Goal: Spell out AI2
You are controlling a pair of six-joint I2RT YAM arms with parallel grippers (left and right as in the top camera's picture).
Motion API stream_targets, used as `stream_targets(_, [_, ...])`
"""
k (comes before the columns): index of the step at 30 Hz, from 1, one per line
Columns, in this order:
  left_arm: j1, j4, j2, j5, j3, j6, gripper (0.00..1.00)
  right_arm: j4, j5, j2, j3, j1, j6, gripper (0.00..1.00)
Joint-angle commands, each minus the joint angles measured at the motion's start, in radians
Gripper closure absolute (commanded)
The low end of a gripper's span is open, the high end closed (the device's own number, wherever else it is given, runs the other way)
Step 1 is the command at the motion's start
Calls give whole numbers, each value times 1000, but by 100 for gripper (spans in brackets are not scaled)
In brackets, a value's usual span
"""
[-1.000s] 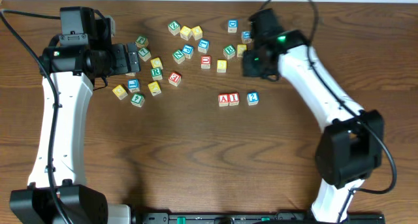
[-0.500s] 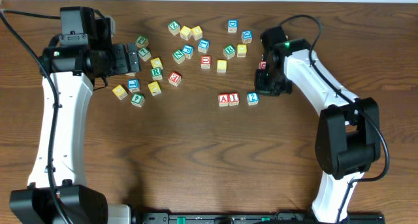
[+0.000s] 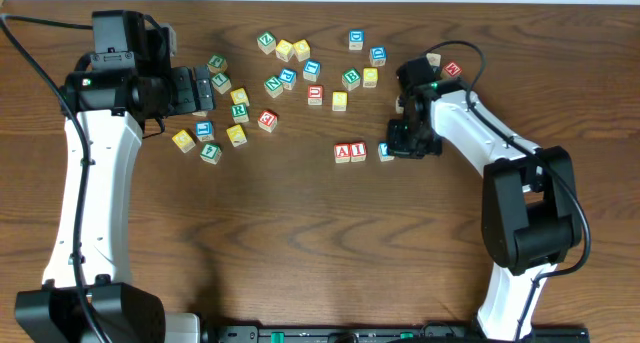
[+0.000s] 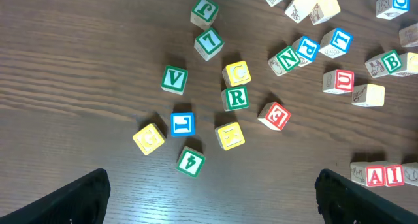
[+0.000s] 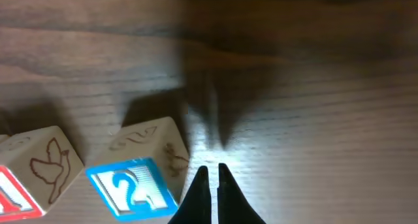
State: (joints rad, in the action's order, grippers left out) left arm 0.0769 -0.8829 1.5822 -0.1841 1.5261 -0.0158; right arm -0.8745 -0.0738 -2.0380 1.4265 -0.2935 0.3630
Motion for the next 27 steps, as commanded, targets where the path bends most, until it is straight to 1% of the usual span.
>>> stream_targets(1, [0, -1, 0, 2, -2, -1, 1, 28, -11, -8, -23, -34, 3, 98])
stream_targets(12, [1, -1, 0, 2, -2, -1, 1, 58, -11, -9, -23, -50, -21, 98])
stream_targets(20, [1, -1, 0, 2, -2, -1, 1, 95, -11, -9, -23, -66, -66, 97])
stream_targets(27, [1, -1, 0, 2, -2, -1, 1, 111, -16, -9, -23, -74, -69, 97])
